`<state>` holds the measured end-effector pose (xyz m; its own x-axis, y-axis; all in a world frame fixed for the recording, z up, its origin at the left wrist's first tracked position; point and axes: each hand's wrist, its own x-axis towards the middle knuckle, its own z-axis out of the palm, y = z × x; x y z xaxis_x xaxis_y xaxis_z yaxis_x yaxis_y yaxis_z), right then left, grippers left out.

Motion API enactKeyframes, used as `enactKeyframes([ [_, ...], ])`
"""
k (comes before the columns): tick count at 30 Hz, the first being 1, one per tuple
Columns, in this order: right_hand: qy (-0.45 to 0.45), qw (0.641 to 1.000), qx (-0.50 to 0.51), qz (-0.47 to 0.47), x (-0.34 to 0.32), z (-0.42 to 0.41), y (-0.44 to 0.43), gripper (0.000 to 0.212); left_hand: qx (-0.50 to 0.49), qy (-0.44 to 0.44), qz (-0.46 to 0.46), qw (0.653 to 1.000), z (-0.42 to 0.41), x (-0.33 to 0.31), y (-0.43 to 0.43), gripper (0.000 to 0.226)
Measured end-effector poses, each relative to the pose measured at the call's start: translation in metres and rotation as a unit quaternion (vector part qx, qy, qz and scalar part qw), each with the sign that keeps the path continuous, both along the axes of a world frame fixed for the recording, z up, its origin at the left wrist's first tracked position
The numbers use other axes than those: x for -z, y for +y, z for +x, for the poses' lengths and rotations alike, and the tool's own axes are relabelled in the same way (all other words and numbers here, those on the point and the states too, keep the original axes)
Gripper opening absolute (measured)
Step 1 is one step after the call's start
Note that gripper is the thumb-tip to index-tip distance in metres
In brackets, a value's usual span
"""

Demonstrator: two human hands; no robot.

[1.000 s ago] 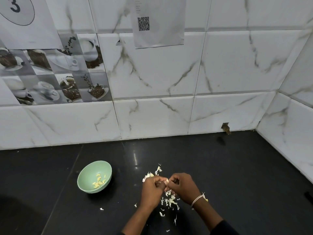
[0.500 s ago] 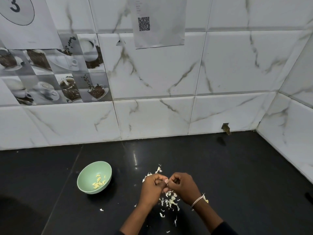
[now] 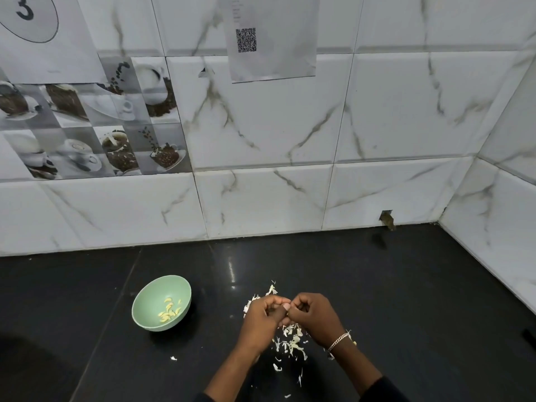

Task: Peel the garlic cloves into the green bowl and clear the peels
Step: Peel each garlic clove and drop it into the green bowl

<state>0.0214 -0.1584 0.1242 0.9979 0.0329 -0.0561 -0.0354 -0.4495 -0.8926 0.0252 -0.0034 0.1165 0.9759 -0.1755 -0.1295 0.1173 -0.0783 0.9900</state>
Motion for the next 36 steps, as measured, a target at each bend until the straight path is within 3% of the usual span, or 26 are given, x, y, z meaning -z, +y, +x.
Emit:
enactKeyframes([
  [7, -0.005, 1.000, -0.012, -0.002, -0.005, -0.003, 0.003, 0.018, -0.006, -0.001, 0.024, 1.000, 0.005, -0.002, 0.005, 0.013],
  [16, -0.006, 0.998, 0.057, -0.007, 0.003, -0.002, 0.012, 0.019, -0.038, -0.034, 0.044, 0.998, 0.005, 0.003, 0.005, 0.029],
  [24, -0.005, 0.998, 0.065, 0.016, -0.001, -0.003, 0.009, 0.017, -0.052, 0.007, -0.056, 0.997, 0.006, 0.011, 0.005, 0.025],
  [29, -0.007, 0.998, 0.056, 0.026, -0.004, -0.004, 0.009, 0.016, -0.061, 0.039, -0.126, 0.989, 0.005, 0.014, 0.007, 0.008],
  [36, 0.007, 0.997, 0.076, 0.030, 0.008, 0.003, 0.000, 0.024, -0.077, 0.118, -0.231, 0.963, 0.003, 0.015, 0.013, 0.020],
])
